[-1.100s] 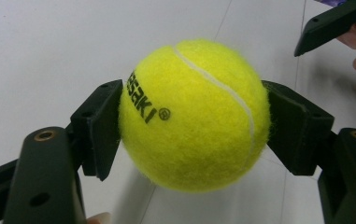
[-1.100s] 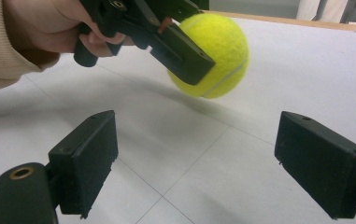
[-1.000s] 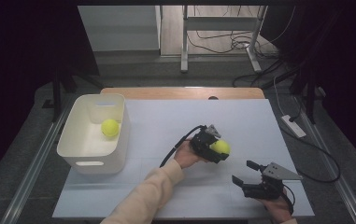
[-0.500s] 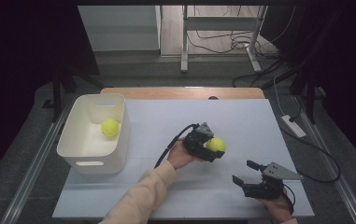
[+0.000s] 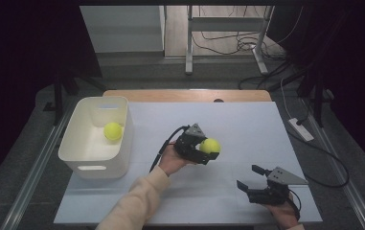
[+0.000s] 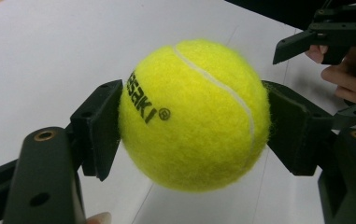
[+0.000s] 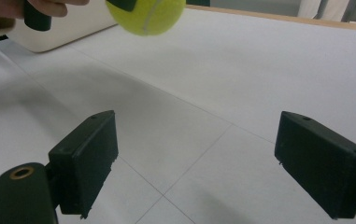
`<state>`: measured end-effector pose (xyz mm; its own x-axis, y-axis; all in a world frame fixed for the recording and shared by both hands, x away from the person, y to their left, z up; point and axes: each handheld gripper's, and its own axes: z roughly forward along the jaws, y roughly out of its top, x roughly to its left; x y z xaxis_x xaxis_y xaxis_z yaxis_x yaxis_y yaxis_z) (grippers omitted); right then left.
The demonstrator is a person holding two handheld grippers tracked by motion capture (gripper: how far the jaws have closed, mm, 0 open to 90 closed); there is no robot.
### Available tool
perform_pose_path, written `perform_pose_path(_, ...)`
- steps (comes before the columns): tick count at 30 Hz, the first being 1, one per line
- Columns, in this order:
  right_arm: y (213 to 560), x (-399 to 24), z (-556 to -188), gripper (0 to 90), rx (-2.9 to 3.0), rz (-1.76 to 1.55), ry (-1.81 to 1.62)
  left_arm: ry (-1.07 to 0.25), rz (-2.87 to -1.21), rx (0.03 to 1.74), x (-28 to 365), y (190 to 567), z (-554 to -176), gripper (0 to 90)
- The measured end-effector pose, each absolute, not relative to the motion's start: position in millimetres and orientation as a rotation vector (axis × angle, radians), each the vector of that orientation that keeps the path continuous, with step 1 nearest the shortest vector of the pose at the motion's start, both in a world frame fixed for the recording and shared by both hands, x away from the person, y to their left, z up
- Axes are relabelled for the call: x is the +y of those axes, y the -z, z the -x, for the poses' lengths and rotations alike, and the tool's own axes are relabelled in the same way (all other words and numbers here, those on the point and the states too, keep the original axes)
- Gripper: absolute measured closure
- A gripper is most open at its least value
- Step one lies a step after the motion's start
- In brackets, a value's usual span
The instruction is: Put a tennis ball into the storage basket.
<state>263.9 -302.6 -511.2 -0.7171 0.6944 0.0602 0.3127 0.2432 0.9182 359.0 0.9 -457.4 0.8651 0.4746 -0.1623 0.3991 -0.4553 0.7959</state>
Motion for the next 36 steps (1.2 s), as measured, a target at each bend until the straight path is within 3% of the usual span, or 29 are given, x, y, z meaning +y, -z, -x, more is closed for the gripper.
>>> perform_pose_path(36,512.8,-310.2,-269.4,13.3,2.146,-0.955,-1.478,-0.158,-2.0,0.7,51.8,432.2,-356.5,27.4)
